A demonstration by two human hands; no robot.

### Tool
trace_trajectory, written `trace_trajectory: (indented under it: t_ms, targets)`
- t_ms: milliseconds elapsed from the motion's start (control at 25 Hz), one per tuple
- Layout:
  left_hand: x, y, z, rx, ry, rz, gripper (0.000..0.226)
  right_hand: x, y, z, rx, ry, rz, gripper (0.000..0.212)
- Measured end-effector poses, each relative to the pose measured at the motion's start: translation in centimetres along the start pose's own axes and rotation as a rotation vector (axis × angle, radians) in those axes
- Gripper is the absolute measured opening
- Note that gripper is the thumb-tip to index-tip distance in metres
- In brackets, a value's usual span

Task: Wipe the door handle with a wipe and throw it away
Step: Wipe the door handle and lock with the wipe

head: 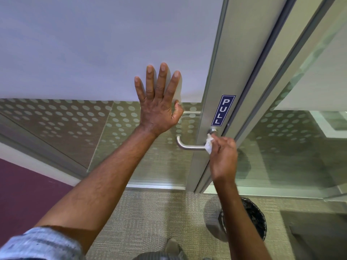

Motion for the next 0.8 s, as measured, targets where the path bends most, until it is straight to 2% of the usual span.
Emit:
trace_trajectory:
  t_ms: [40, 120, 240, 360, 680, 800]
  targets:
    - [0.0, 0.0, 0.0, -0.003, 0.001, -0.002, 0.116, 0.9, -0.6, 1.1, 0.053, 0.028, 0.032, 0.024]
    - [0.1, -0.1, 0.0, -0.010, 0.001, -0.002, 0.116, 3.8, -0.2, 1.6, 0.082, 0.206, 0.316, 0.016]
    - [0.0, -0.1, 0.0, -0.006, -0.003, 0.009, 0.117, 5.8, 3.6, -1.5, -0.050, 0.524, 0.859, 0.020]
    - [0.1, 0.0, 0.0, -0.004, 0.003, -0.006, 0.117, 4.7, 7.9, -5.0, -0.186, 0.736, 1.178, 0.018]
    - [0.0, 0.1, 0.0, -0.020, 0.006, 0.009, 0.114, 1.7, 12.7, -6.9, -0.269, 0.885, 1.331, 0.019]
    - [-0.1, -0.2, 0.0, 0.003, -0.015, 0.007, 0.097, 2.6, 11.7, -7.2, -0.262, 0.935, 1.358, 0.021]
Point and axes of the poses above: each hand's wrist, its own z-axis towards the middle knuckle, its own y-axis out of the palm, x = y × z, the point moved 9 cm from there along z, towards the middle knuckle, and after that the axes turned 1 degree about -y, right-handed, at the moved point
